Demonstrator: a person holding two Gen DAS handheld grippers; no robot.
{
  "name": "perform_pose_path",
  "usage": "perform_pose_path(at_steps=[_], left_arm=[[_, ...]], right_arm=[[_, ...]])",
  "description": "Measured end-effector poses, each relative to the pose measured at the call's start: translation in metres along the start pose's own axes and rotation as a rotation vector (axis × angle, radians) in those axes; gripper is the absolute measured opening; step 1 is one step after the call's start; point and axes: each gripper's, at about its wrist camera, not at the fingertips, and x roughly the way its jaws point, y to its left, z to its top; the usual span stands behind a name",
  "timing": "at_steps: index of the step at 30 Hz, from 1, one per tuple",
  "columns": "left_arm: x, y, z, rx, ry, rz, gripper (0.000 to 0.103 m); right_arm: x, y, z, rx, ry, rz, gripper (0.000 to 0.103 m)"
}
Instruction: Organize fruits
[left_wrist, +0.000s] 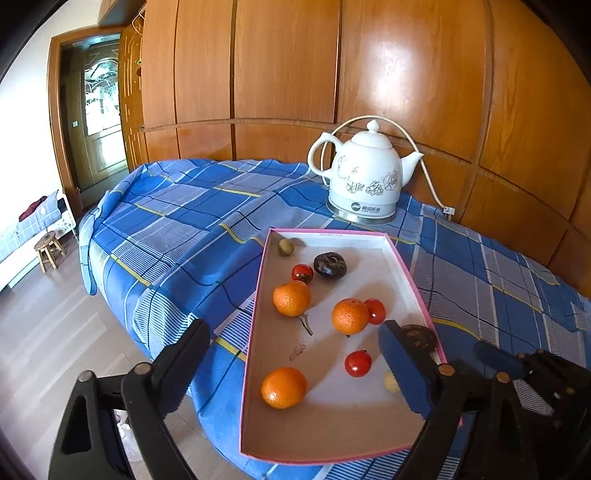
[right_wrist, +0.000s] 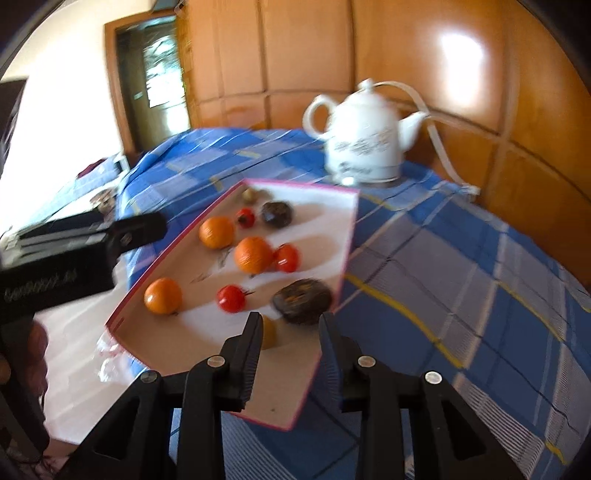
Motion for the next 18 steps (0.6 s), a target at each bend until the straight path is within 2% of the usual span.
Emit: perform_pose_path(at_steps=[3, 7, 9, 12, 14, 18], left_arm=[[-0.009, -0.004, -0.005, 0.005, -0.021, 0.007, 0.103], [-0.014, -0.01, -0.017, 0.007, -0.015, -0.006, 0.103], [-0.012, -0.016, -0.021, 0.018, 0.004, -0.012, 0.103], [-0.005, -0.023, -0.023, 0.045, 0.044, 0.032, 0.103], [-0.005, -0.023, -0.025, 0.043, 0.044, 0.041, 0.103], [-0.01, -0.017, -0.023, -0.002, 0.006, 0.003, 0.103]], right_arm=[[-0.006, -0.006, 0.0, 0.041, -0.015, -0.052, 0.036], [-0.007, -0.015, -0.005, 0.094, 0.0, -0.11, 0.036], [-0.006, -0.019, -0.008, 0.117, 0.007, -0.12, 0.036], [-0.011, -0.022, -0.01, 0.129, -0.002, -0.144, 0.036], [-0.015, -0.022, -0.01, 0.128, -0.018, -0.153, 0.036], [-0.019, -0.021, -0.009, 0.121, -0.029, -0.158, 0.036]])
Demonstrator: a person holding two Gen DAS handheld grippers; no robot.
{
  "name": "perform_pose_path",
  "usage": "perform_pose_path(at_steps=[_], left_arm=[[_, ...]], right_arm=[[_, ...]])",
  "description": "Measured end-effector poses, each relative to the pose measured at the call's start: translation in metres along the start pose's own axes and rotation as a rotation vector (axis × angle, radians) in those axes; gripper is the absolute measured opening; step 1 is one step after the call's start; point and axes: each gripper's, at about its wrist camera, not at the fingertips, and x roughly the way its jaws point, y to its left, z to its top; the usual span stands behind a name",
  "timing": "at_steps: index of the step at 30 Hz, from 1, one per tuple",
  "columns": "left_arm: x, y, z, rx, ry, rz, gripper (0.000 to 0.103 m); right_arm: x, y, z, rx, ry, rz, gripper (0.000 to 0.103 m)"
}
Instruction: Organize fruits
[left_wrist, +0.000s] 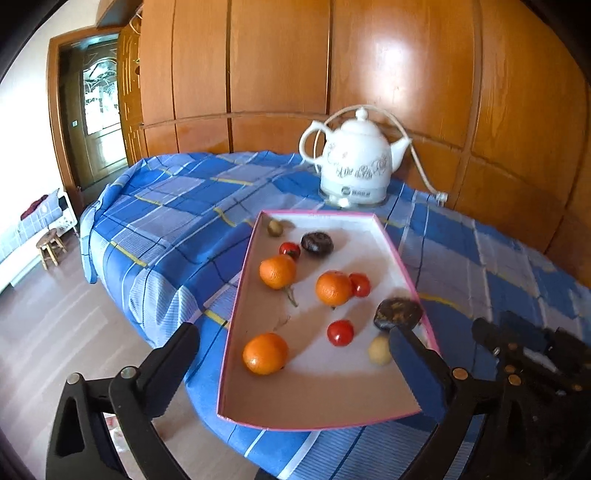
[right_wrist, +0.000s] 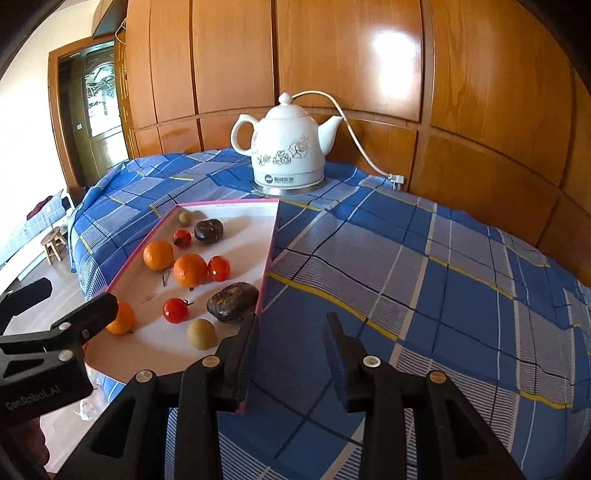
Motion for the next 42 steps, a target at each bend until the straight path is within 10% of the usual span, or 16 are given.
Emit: perform_pose_path(at_steps=[42], left_arm=[[-0.008, 0.008, 0.006, -0.031, -0.056, 0.019, 0.103]], right_arm=[[-0.003, 0.014, 0.002, -0.056, -0.027, 0.012, 0.036]])
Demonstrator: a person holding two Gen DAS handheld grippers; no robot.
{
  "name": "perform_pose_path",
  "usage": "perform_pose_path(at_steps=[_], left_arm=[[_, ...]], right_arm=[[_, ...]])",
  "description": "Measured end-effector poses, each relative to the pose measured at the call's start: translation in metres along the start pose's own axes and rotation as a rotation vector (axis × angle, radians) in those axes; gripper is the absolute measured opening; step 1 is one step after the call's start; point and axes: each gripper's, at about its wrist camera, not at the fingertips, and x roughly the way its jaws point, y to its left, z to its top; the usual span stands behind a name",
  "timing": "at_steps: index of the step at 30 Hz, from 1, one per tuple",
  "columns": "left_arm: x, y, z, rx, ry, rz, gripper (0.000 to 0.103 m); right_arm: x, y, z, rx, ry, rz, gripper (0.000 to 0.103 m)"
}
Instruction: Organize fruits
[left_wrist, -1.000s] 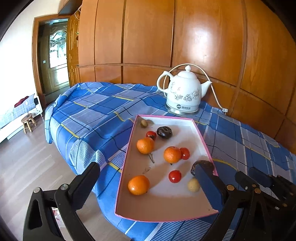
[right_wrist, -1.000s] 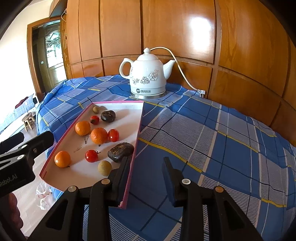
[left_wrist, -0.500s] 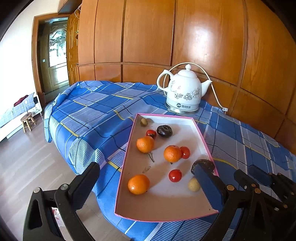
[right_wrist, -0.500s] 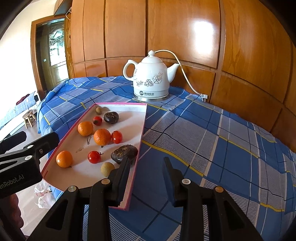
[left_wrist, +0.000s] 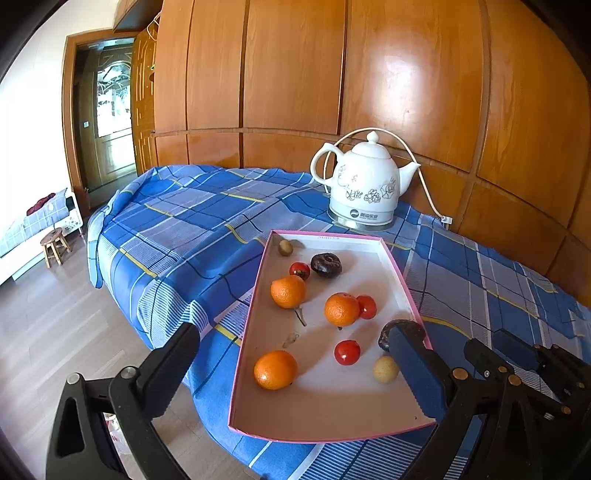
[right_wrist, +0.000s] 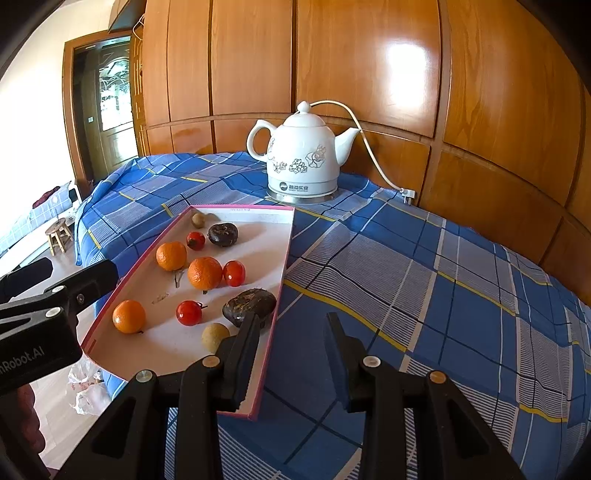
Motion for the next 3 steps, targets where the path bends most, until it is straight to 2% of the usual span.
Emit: perform_pose_path(at_steps=[3], left_arm=[[0.0007, -0.0006, 0.0, 0.006, -0.002, -0.002, 0.103]], right_arm=[[0.001, -0.0025, 0.0005, 0.006, 0.004, 0.004, 0.036]])
